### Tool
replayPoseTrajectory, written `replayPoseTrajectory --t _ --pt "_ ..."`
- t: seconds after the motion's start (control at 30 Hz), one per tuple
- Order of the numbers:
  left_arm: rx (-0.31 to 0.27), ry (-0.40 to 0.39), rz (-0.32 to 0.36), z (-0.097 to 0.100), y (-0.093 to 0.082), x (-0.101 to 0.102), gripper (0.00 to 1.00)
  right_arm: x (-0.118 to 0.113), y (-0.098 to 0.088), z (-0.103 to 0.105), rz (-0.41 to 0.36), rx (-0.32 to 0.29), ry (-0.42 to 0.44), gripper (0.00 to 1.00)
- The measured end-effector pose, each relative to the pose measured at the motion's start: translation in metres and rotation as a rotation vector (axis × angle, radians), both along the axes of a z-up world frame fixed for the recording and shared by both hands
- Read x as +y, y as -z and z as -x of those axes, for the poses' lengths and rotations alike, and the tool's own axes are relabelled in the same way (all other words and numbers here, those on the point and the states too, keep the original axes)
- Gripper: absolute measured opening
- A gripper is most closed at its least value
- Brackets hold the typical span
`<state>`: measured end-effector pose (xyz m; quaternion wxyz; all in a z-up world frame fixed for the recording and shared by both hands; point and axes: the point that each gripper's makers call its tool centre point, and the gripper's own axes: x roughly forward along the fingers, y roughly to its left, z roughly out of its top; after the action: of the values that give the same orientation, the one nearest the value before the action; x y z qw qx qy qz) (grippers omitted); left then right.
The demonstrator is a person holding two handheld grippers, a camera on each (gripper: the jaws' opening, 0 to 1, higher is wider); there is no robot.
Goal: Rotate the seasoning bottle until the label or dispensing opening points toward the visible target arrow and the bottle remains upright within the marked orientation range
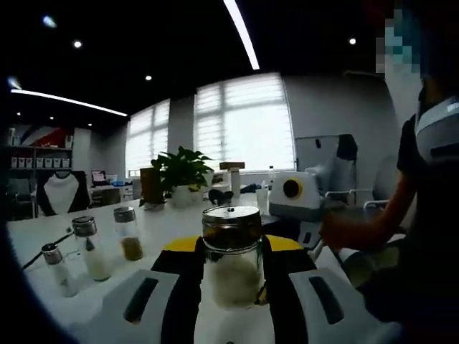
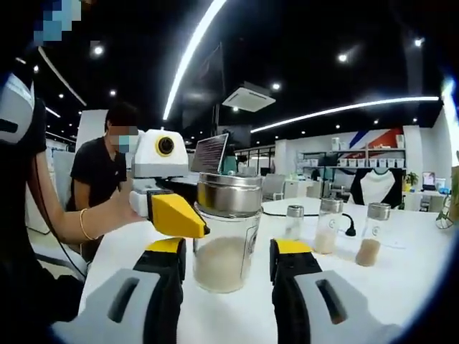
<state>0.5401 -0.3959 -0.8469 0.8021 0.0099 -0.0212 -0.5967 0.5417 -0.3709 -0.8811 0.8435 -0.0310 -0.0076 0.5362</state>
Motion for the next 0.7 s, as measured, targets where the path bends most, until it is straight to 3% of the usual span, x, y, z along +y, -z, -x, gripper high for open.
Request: replayPoseTrajectory --t 0.2,0.3,0.5,0.7 --pt "-0.026 0.040 -0.033 0.0100 0.0068 -0.0098 0.34 0.0049 0.0035 -0.0006 0.013 0.000 -0.019 0.43" --pt "-0.016 0.043 -0.024 0.0087 0.0055 -0.0093 0.34 0.0092 0.0020 0.0059 0.001 0.004 -0.055 0.35" --pt "-0.003 0.081 0.020 0.0077 -0.0014 -0.0040 0.34 0.0070 -0.0056 0.0040 -0.031 -0.003 -0.041 0.33" --pt "-0.014 0.057 0.005 0.0101 -0.0003 -0.0097 0.34 0.0051 -0.0049 -0.0016 -0.037 -0.009 0.008 0.33"
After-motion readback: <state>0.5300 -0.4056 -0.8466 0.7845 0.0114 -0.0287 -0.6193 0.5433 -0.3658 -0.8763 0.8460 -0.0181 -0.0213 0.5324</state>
